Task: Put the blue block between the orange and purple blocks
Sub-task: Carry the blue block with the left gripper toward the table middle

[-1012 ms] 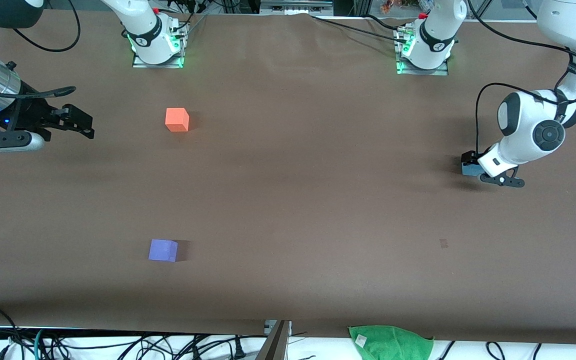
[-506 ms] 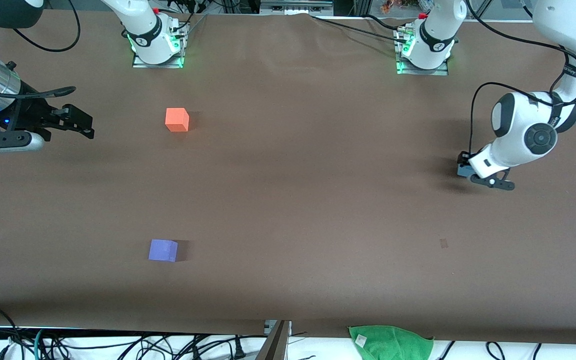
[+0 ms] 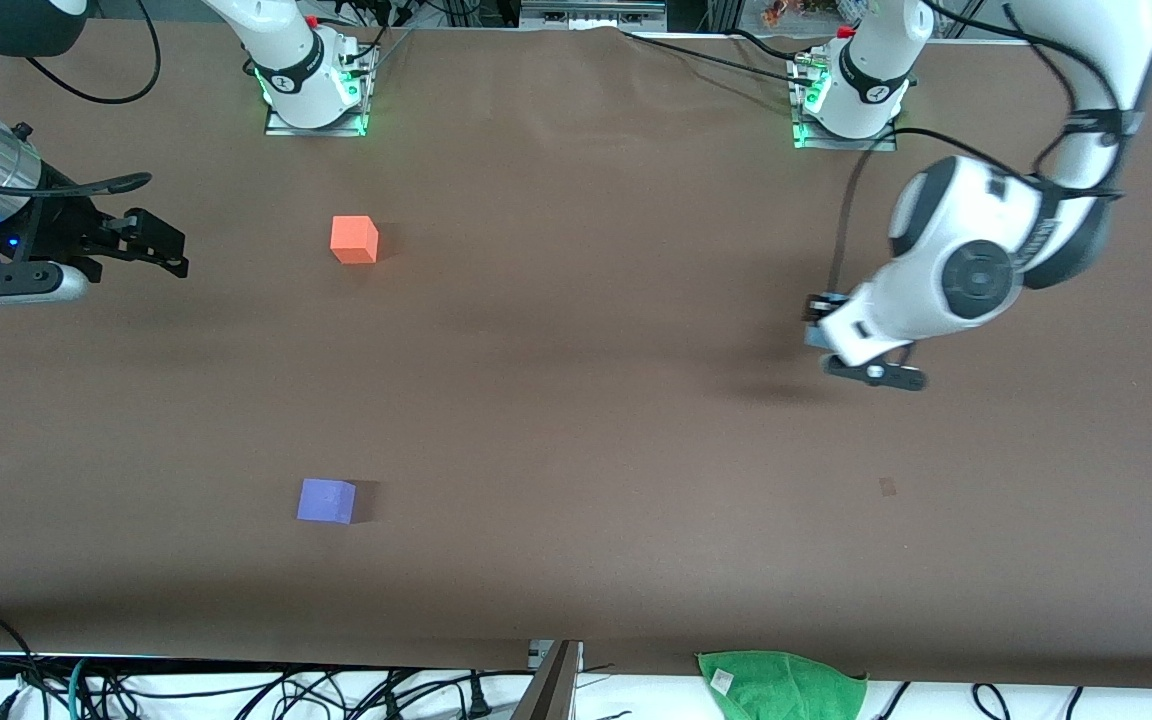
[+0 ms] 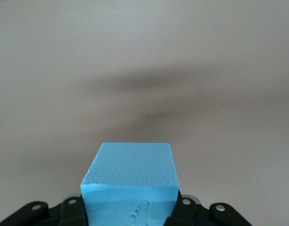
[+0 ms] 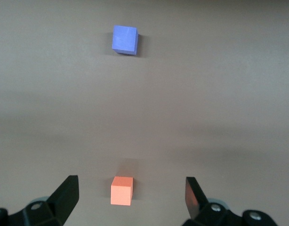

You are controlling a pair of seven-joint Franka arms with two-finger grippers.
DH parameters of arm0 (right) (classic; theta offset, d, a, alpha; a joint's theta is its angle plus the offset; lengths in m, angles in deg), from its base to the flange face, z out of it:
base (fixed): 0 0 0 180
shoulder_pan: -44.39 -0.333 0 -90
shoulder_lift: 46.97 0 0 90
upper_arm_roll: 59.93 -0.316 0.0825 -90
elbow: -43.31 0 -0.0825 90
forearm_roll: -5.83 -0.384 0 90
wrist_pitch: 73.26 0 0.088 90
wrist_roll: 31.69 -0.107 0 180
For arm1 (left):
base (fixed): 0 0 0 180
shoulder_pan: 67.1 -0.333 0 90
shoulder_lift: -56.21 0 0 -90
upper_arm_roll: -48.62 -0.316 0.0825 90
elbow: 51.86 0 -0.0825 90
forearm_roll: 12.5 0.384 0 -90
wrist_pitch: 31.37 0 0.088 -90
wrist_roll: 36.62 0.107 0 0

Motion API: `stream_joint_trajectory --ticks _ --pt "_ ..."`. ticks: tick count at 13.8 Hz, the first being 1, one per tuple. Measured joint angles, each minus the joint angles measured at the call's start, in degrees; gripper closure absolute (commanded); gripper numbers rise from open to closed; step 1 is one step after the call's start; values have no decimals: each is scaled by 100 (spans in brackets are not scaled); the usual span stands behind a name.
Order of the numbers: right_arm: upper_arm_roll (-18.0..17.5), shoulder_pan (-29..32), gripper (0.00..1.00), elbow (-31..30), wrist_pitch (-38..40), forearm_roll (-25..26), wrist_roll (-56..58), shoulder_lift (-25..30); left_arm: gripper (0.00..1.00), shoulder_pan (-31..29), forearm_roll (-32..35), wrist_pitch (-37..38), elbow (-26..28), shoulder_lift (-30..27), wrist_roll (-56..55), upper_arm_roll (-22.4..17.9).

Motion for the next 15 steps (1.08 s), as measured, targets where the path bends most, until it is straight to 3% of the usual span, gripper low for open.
stream_joint_trajectory --ticks 4,7,8,9,13,15 --pt "1 0 0 1 -2 0 0 0 89 1561 -13 -161 -1163 1289 -1954 2" --pt "1 0 0 1 -2 0 0 0 85 2145 78 -1154 -1516 2134 -2301 -48" --pt "0 0 0 1 -2 0 0 0 60 2181 82 -1386 -1539 2314 -2301 -61" --pt "1 0 0 1 -2 0 0 0 1 2192 100 -1530 -1555 2448 -2298 -70" --pt "0 0 0 1 -2 0 0 0 0 2192 173 -1638 -1659 2580 -2338 -81" --pt "1 0 0 1 -3 0 0 0 0 2142 176 -1248 -1815 2445 -2459 -85"
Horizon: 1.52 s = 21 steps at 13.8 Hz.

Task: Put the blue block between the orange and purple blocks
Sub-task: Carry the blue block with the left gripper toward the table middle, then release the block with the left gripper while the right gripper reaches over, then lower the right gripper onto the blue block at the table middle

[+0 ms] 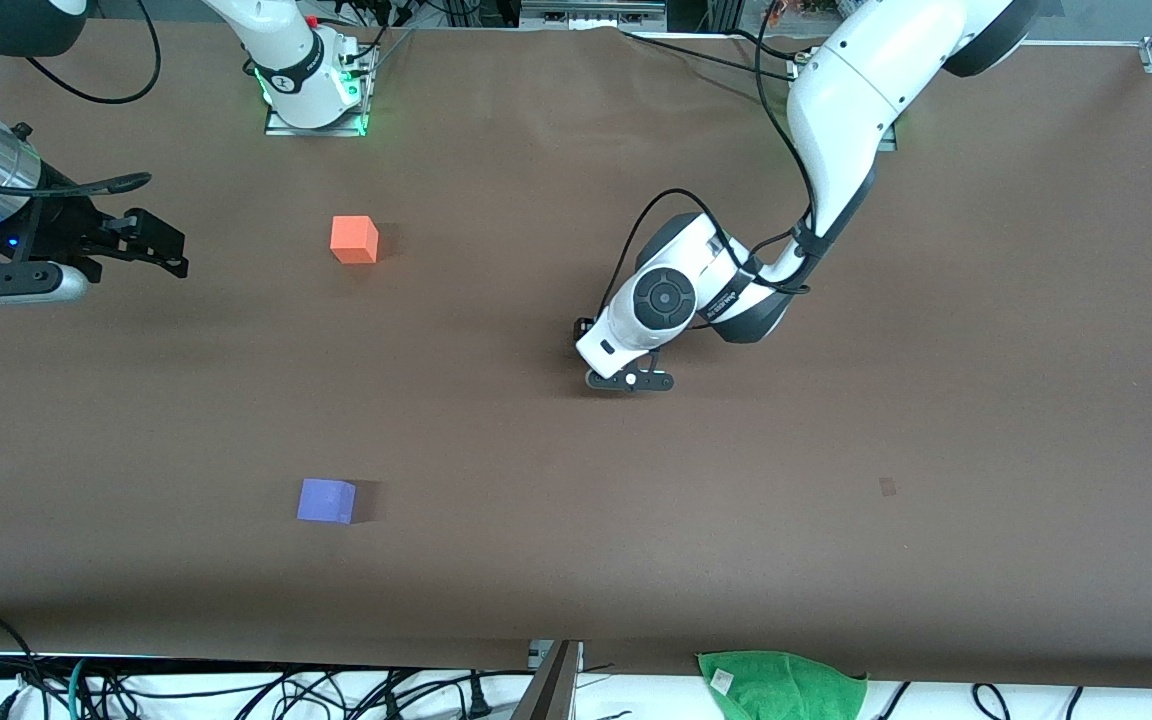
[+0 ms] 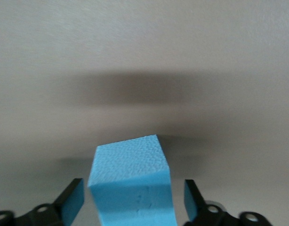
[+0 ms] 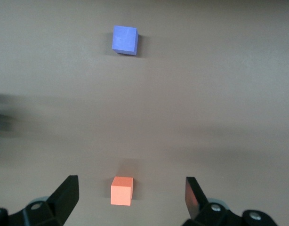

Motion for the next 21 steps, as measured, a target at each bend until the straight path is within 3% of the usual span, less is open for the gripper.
stream_joint_trajectory --ticks 2,5,9,17,19,21 --pt "-2 -1 0 1 -34 0 0 0 0 -141 4 765 -183 -437 -18 0" --pt "-40 -46 0 3 -138 -20 0 -32 0 -523 15 1999 -285 -1536 -8 -12" --pt "-73 -271 0 -10 -498 -55 0 -505 0 -1337 83 2778 -261 -2540 582 -64" --pt "-97 -1017 0 -25 -555 -57 13 -1335 0 -3562 87 3763 -242 -3504 4124 -84" --pt "-103 -1162 0 -25 -629 -74 12 -1472 0 -3705 87 3760 -221 -3588 4812 -115" --pt "-110 -1540 0 -27 -971 -162 -314 -1695 0 -3268 86 3720 -164 -3651 4887 -492"
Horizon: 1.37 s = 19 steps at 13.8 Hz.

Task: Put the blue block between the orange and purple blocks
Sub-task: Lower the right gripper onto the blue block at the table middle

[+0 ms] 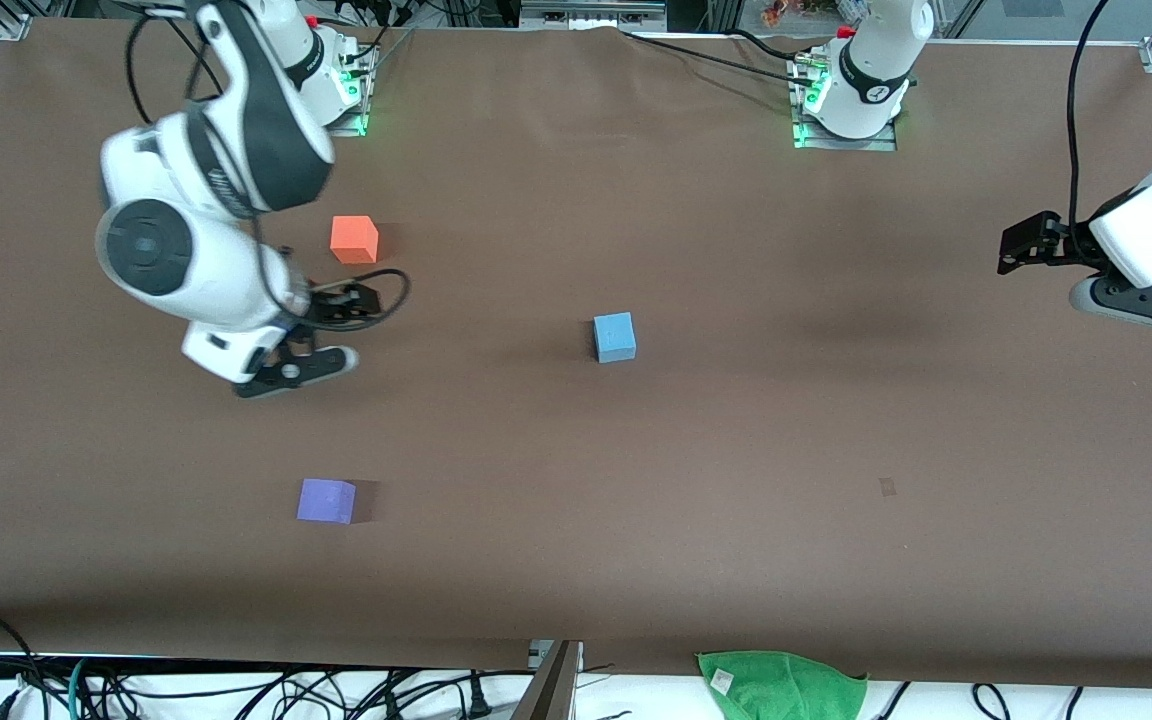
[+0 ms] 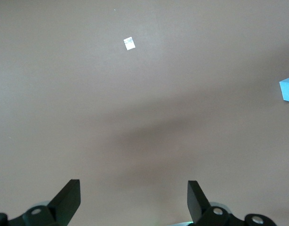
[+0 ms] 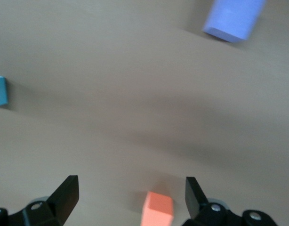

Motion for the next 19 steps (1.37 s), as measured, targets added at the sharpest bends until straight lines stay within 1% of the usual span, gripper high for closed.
stream_joint_trajectory --ticks 2,3,4,7,11,13,14,16,19 --pt "-14 -579 0 -2 -608 -73 -1039 -299 0 890 -2 -36 73 -60 -50 -876" --pt "-19 -892 0 0 -949 -76 -1578 -466 0 1091 -2 -38 93 -79 -69 -1105" --pt "-22 -1178 0 0 -1280 -76 -2057 -624 0 1131 -2 -38 110 -95 -87 -1191" --pt "-21 -1848 0 4 -2273 -75 -3101 -1062 0 1122 -9 -25 119 -112 -89 -1317" --pt "22 -2417 0 67 -3156 -48 -3701 -1588 0 1104 -11 72 143 -115 -89 -1331" --pt "32 -2522 0 254 -3276 -8 -3887 -1793 0 1103 -11 160 146 -119 -89 -1329" --pt "37 -2581 0 386 -3277 112 -4025 -1903 0 1103 -12 171 146 -122 -89 -1328" --pt "73 -2754 0 572 -3290 509 -4347 -2119 0 1102 -13 172 146 -124 -89 -1328" --pt "123 -2989 0 643 -3508 904 -4562 -2392 0 1102 -14 172 146 -124 -89 -1320"
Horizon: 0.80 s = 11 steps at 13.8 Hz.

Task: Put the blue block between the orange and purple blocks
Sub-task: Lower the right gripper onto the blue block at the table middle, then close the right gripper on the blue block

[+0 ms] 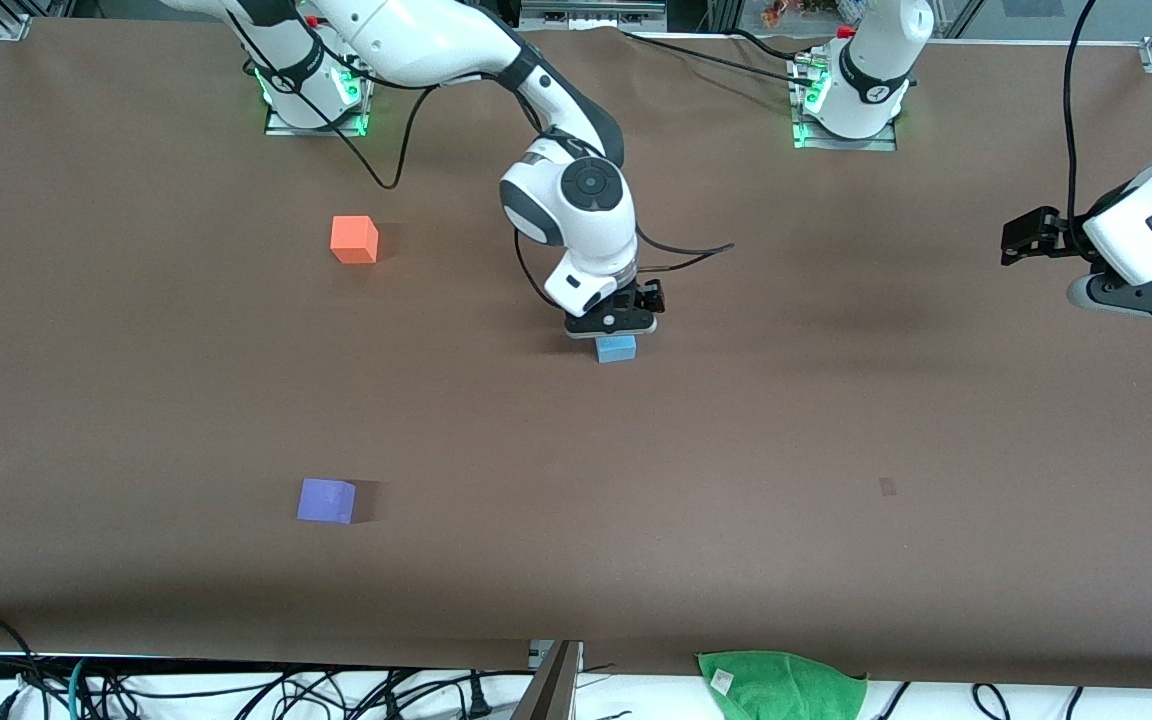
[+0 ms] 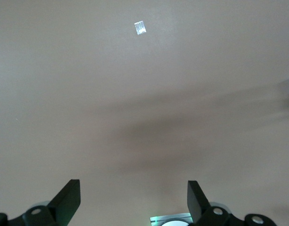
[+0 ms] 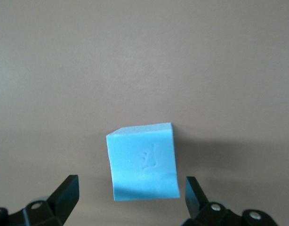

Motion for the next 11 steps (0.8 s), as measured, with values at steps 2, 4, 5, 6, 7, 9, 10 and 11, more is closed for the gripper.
stream_joint_trajectory --ticks 2,4,5,6,7,9,10,11 --pt "90 -106 0 15 -43 47 -5 -94 0 0 -1 0 0 -1 0 7" --pt "163 -170 0 22 -45 79 -5 -108 0 0 -1 2 0 -2 0 10" --pt "180 -176 0 34 -45 127 -5 -108 0 0 -1 3 0 -3 0 11" --pt "204 -176 0 43 -45 164 -5 -108 0 0 -1 6 0 -4 0 11" --pt "223 -176 1 48 -45 185 -5 -108 0 0 -1 16 0 -4 0 10" --pt "237 -176 10 48 -45 245 -5 -109 0 -1 -1 34 0 -4 0 -1" --pt "237 -177 14 48 -44 259 -5 -112 0 -3 -1 55 0 -4 0 -7" --pt "237 -178 17 48 -44 268 -5 -122 0 -7 -1 89 0 -6 0 -11"
